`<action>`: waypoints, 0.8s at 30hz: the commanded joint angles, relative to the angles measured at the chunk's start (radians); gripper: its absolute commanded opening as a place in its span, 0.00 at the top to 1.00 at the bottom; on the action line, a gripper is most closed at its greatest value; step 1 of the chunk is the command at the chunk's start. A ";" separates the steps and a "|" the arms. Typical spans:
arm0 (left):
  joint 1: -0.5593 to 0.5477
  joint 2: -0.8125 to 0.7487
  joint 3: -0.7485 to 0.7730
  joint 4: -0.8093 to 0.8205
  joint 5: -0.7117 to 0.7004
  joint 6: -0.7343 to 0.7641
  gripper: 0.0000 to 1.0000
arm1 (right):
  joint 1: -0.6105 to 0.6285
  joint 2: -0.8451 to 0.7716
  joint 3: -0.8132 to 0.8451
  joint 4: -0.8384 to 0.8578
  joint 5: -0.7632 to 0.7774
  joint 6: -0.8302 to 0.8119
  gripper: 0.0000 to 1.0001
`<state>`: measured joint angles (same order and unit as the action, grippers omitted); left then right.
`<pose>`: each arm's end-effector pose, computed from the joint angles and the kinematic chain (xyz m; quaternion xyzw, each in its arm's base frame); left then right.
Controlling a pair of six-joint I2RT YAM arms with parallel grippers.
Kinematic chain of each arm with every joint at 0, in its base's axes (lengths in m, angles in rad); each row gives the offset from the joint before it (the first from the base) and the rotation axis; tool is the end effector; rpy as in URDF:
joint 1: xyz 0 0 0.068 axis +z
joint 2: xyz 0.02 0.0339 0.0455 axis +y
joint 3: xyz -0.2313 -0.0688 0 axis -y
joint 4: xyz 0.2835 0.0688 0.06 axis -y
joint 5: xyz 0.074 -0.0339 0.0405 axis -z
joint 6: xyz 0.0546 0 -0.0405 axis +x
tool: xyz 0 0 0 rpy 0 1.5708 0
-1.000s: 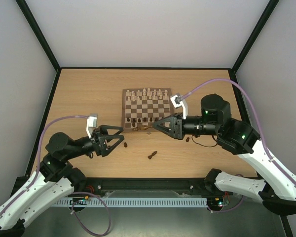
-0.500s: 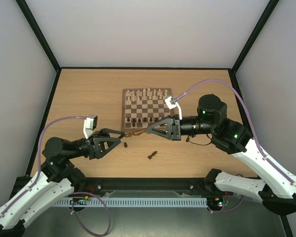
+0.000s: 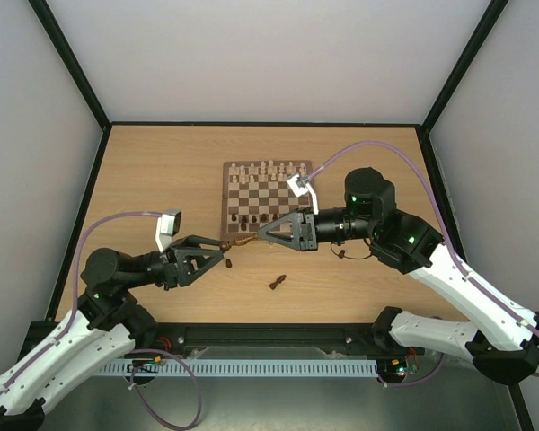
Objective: Set up the chess pieces on the board
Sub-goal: Pick up the chess piece at the center of the board.
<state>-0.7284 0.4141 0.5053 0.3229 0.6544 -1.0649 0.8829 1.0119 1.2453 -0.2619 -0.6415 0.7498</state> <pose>0.1215 -0.1530 0.3393 0.1786 0.5554 -0.7291 0.3577 0.1506 0.2347 0.4302 -0.2645 0.6644 0.6368 0.2883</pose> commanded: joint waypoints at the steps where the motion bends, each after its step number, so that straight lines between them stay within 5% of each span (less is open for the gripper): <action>1: -0.006 0.006 -0.003 0.019 0.008 0.011 0.43 | -0.001 0.005 -0.014 0.045 -0.031 0.009 0.88; 10: -0.006 0.015 -0.001 0.012 0.005 0.017 0.59 | -0.002 0.008 -0.025 0.047 -0.033 0.006 0.88; 15: -0.006 0.025 -0.001 0.006 0.001 0.022 0.78 | -0.002 0.008 -0.027 0.048 -0.035 0.005 0.88; 24: -0.006 0.026 0.049 -0.124 -0.042 0.085 0.85 | -0.001 0.008 -0.031 0.014 -0.001 -0.013 0.88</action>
<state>-0.7303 0.4389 0.5060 0.2928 0.6453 -1.0359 0.8768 1.0210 1.2240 -0.2401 -0.6437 0.7486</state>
